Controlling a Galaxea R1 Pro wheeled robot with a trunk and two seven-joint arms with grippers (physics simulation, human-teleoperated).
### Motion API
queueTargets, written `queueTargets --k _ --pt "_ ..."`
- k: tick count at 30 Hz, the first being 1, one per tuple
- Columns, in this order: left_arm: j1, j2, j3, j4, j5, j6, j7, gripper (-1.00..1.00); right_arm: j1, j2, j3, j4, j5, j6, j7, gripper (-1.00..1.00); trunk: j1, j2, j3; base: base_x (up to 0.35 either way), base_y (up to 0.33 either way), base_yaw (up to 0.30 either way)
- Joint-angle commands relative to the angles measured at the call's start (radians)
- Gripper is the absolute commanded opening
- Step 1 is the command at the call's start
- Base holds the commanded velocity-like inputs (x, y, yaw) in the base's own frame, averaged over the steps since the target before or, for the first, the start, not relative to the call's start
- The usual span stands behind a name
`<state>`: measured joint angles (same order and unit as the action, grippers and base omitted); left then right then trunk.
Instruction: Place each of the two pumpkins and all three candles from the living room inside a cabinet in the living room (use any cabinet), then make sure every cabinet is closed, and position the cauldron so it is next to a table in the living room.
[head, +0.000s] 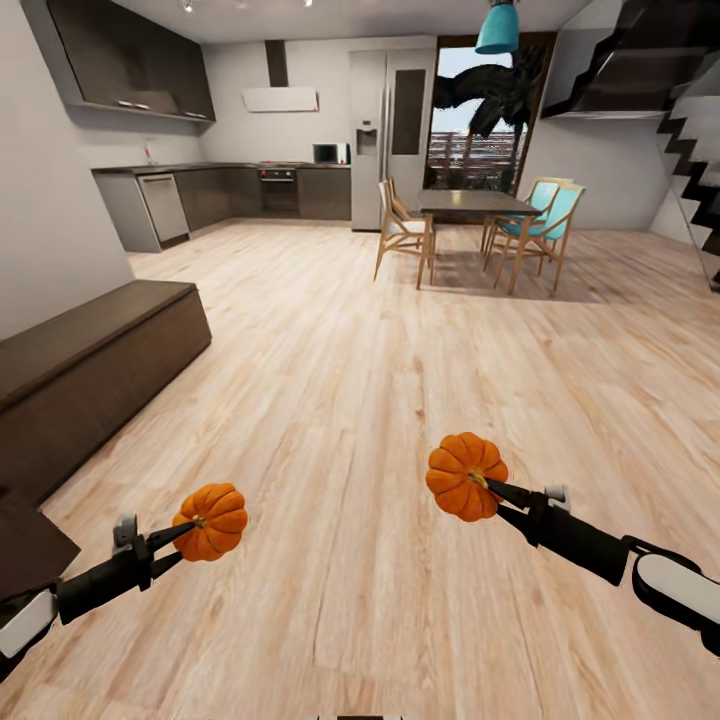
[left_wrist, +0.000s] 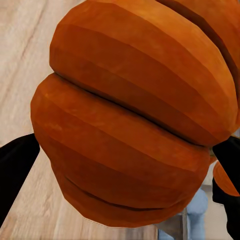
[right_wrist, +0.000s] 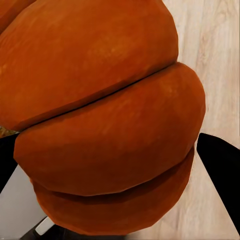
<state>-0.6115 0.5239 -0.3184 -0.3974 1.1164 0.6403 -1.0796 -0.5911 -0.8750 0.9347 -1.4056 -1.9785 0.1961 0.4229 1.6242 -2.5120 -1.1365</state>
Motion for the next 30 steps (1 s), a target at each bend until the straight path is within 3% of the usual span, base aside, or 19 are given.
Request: queueTargets --k 1,11,30 --pt "-0.001 0.0 -0.003 0.0 0.013 0.01 -0.002 -1.0 -0.003 -0.001 0.004 0.001 -0.013 0.003 0.004 -1.0 -0.001 0.0 0.003 0.0 0.0 0.289" --pt "-0.001 -0.004 -0.004 0.0 0.013 0.01 -0.002 -1.0 -0.003 0.014 0.003 0.002 -0.011 0.003 0.003 -1.0 -0.005 0.002 0.042 0.0 0.0 0.289" --pt "-0.001 -0.007 -0.005 -0.001 0.013 0.01 -0.003 -1.0 -0.003 0.014 0.004 0.001 -0.012 0.003 0.004 -1.0 -0.014 0.007 0.115 0.0 0.0 0.29"
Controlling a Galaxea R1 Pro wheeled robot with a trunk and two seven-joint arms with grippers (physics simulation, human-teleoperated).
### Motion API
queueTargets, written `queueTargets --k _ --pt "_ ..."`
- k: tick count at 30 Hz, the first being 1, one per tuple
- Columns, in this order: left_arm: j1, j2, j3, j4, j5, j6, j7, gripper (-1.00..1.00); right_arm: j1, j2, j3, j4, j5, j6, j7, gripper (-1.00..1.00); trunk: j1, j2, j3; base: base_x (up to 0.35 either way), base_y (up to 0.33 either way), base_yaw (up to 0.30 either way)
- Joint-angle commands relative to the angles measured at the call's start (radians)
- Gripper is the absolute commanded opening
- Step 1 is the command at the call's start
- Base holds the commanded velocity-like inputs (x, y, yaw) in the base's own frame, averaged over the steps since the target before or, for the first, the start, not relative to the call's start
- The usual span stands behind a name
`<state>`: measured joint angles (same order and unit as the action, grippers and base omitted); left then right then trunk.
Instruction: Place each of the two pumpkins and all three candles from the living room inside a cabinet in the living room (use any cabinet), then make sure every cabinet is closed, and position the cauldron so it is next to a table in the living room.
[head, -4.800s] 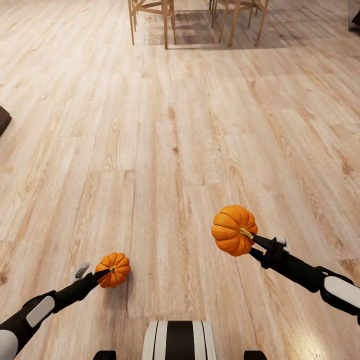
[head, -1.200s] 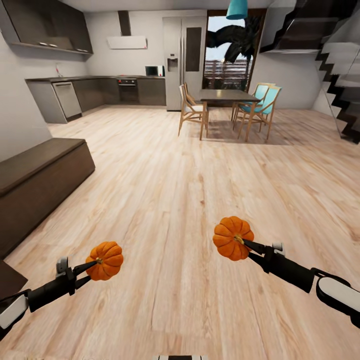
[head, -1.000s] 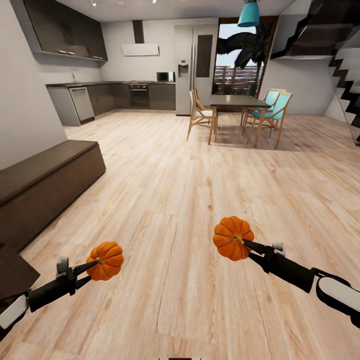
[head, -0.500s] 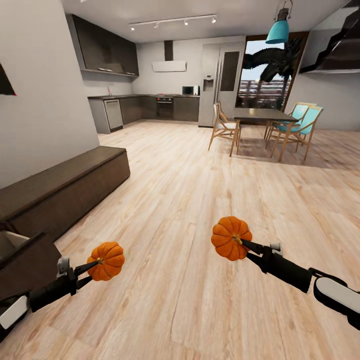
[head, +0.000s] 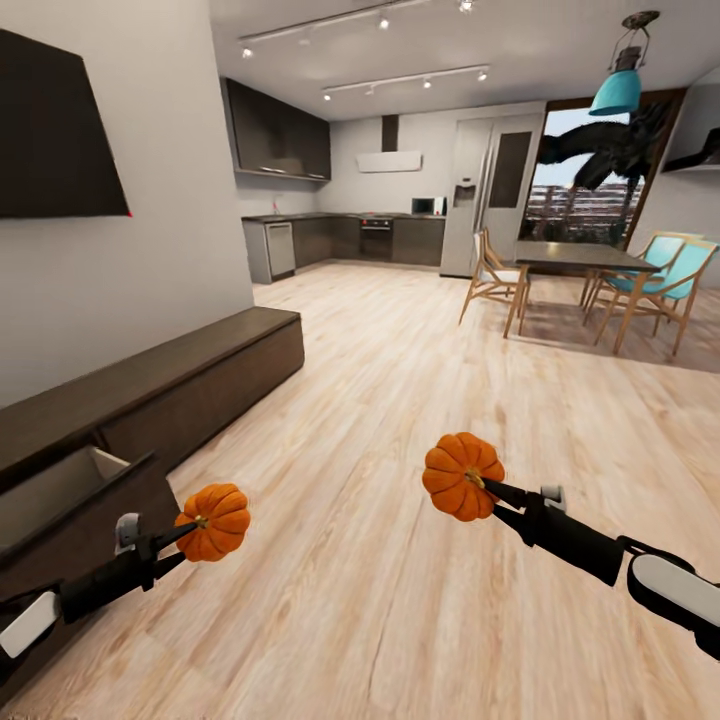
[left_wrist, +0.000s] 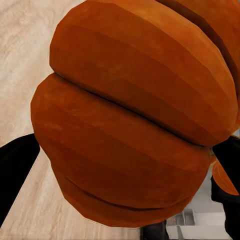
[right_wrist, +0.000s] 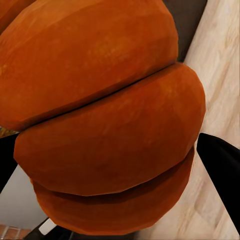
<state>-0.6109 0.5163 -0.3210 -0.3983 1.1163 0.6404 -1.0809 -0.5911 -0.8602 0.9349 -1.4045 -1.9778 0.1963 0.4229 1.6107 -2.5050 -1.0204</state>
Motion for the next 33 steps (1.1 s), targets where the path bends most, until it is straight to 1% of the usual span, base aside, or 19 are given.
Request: queueTargets --k 1,8,14,23,33 --pt "-0.002 0.001 -0.003 0.0 0.013 0.01 -0.002 -1.0 -0.003 -0.001 0.003 0.0 -0.013 0.003 0.004 -1.0 -0.001 0.0 0.003 0.0 0.0 0.29" --pt "-0.002 0.0 -0.004 -0.002 0.013 0.01 -0.002 -1.0 -0.003 -0.001 0.003 -0.001 -0.013 0.003 0.004 -1.0 -0.004 0.001 0.03 0.0 0.0 0.29" --pt "-0.002 0.001 -0.008 -0.044 0.012 0.01 0.0 -1.0 -0.003 -0.001 0.003 0.001 -0.013 0.003 0.002 -1.0 -0.007 0.003 0.053 0.0 0.0 0.289" --pt "-0.002 0.001 -0.009 -0.048 0.012 0.01 0.002 -1.0 -0.003 0.0 0.004 0.001 -0.013 0.003 0.002 -1.0 -0.011 0.005 0.088 0.0 0.0 0.289" --pt "-0.002 0.001 -0.009 -0.048 0.013 0.01 0.001 -1.0 -0.003 0.0 0.004 0.002 -0.012 0.003 0.002 -1.0 -0.048 0.073 0.12 0.0 0.0 0.289"
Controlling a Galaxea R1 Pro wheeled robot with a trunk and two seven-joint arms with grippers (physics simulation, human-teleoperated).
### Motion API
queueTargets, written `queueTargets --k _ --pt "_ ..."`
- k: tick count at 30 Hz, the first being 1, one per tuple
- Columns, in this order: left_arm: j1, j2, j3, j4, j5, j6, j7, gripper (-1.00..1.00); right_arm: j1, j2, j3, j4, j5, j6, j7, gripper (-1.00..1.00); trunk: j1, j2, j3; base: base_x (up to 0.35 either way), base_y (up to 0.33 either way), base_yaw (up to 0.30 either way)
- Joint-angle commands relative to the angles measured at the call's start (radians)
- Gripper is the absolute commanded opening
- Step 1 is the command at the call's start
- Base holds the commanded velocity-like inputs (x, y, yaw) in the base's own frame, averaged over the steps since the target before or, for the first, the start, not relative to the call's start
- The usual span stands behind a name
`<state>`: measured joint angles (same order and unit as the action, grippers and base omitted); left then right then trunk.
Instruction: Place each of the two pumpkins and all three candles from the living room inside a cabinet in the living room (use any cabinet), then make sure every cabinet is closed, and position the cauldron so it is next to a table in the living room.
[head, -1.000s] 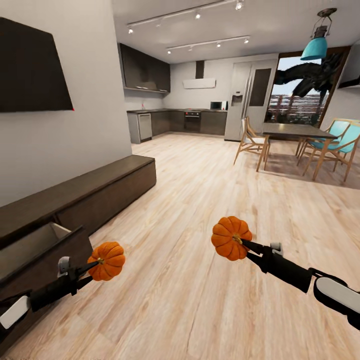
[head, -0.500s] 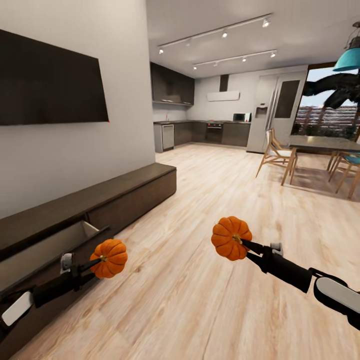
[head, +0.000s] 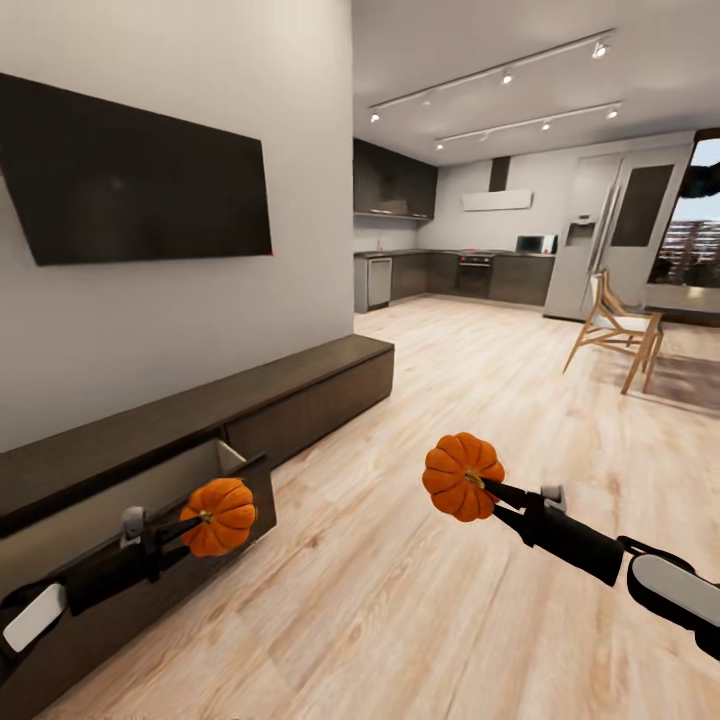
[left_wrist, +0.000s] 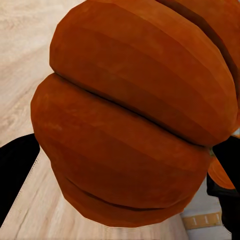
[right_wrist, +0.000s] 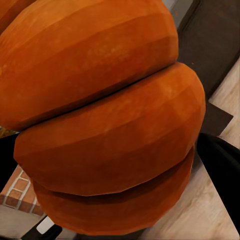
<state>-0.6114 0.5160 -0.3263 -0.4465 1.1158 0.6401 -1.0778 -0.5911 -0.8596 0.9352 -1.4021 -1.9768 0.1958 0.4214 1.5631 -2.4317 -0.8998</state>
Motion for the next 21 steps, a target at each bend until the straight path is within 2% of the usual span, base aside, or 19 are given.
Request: queueTargets --k 1,21 --pt "-0.001 0.001 -0.003 0.0 0.013 0.01 -0.002 -1.0 -0.003 -0.001 0.003 0.0 -0.013 0.003 0.004 -1.0 -0.004 0.007 0.002 0.0 0.0 0.289" --pt "-0.001 -0.001 -0.004 -0.001 0.013 0.01 -0.005 -1.0 -0.003 -0.001 0.004 0.0 -0.013 0.003 0.004 -1.0 -0.081 0.147 0.065 0.0 0.0 0.289"
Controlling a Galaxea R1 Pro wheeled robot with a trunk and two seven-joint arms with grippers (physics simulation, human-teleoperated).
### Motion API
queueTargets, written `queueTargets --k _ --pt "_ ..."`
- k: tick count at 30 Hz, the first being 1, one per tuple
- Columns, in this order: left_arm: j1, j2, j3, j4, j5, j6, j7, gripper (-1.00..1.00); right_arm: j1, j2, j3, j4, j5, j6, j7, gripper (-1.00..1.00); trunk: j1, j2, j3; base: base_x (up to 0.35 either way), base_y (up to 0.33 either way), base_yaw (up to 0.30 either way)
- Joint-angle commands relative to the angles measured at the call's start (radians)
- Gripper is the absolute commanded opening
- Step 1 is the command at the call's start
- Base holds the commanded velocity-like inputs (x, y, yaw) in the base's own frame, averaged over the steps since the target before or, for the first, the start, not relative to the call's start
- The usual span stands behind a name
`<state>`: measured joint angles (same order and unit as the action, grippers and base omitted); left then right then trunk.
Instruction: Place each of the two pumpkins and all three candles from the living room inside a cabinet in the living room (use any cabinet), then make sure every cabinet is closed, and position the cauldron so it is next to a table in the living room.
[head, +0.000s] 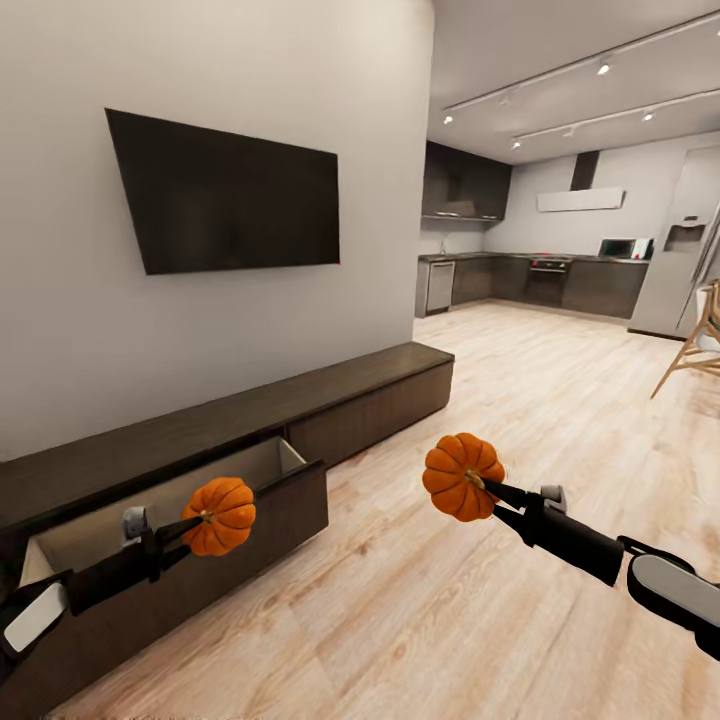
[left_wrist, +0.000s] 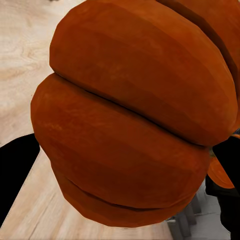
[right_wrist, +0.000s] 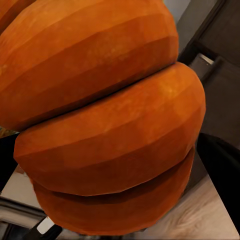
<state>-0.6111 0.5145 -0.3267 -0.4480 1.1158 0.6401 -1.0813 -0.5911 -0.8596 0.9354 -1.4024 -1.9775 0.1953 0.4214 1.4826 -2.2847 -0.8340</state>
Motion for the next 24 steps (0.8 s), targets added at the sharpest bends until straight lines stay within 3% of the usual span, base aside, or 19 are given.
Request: queueTargets --k 1,24 --pt "-0.001 0.001 -0.003 0.0 0.013 0.01 -0.002 -1.0 -0.003 -0.001 0.003 0.0 -0.013 0.003 0.003 -1.0 -0.004 0.007 0.002 0.0 0.0 0.289" --pt "-0.002 0.0 -0.003 0.0 0.013 0.01 -0.002 -1.0 -0.003 -0.001 0.003 0.0 -0.012 0.003 0.003 -1.0 -0.092 0.168 0.074 0.0 0.0 0.289"
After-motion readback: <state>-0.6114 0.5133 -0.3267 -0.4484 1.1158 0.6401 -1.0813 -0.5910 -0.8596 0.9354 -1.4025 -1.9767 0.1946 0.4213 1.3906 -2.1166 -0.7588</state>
